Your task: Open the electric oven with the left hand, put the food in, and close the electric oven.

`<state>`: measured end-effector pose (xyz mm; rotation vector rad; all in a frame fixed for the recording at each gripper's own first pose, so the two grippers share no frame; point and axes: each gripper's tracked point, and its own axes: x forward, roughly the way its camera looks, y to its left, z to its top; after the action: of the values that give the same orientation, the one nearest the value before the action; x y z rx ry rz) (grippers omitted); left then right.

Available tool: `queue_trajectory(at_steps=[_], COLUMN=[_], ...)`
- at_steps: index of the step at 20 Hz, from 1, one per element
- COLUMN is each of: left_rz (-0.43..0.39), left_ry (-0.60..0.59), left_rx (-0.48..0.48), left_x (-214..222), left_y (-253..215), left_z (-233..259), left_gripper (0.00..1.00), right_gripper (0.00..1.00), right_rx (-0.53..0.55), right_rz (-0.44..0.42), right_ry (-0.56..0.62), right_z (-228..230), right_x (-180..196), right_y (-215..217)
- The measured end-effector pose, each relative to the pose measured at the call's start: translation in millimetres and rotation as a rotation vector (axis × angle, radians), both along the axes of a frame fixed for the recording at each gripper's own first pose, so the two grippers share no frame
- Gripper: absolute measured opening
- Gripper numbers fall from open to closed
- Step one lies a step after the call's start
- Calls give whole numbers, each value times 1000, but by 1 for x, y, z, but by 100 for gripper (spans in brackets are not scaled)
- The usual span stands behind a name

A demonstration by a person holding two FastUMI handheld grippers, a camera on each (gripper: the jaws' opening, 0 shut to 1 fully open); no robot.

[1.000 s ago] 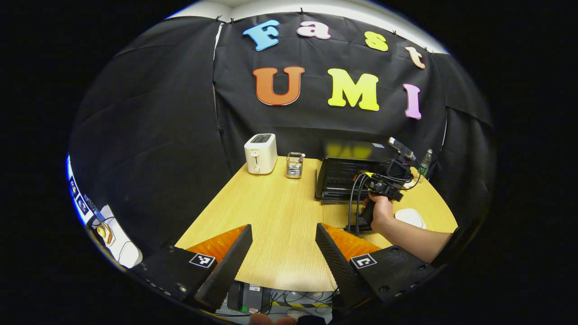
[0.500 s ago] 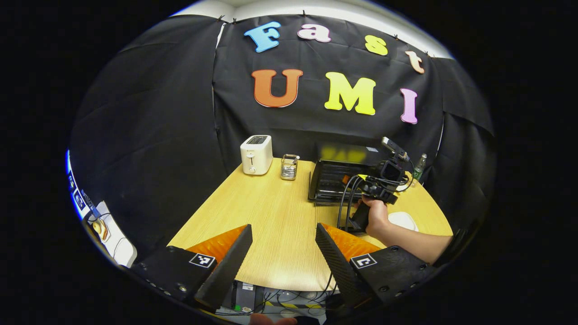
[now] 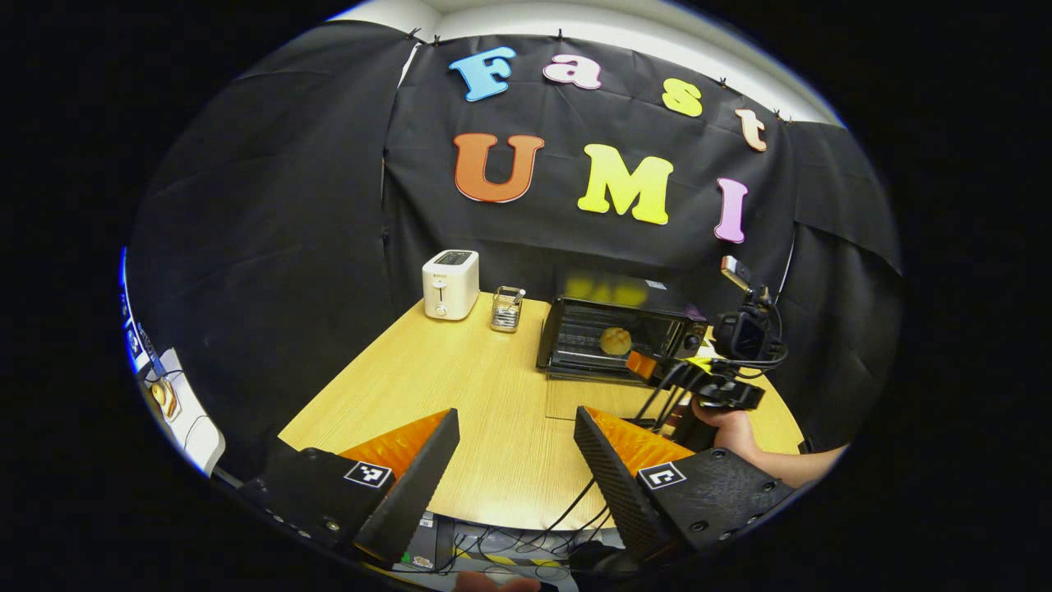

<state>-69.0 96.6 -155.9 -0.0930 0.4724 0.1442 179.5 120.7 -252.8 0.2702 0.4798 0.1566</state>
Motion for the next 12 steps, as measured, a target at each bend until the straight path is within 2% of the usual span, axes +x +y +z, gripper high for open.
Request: queue_trajectory(at_steps=[7,12], left_rz=[-56,-127], left_ry=[35,85], left_rx=[-25,-39], left_x=[-7,10], left_y=[-36,-69], left_z=[-33,-68], left_gripper=[93,93], right_gripper=[90,91], right_rx=[-131,-224], right_rz=[87,111], right_ry=[7,-8], right_z=[20,38], right_x=[-93,-133], right_y=[-41,-81])
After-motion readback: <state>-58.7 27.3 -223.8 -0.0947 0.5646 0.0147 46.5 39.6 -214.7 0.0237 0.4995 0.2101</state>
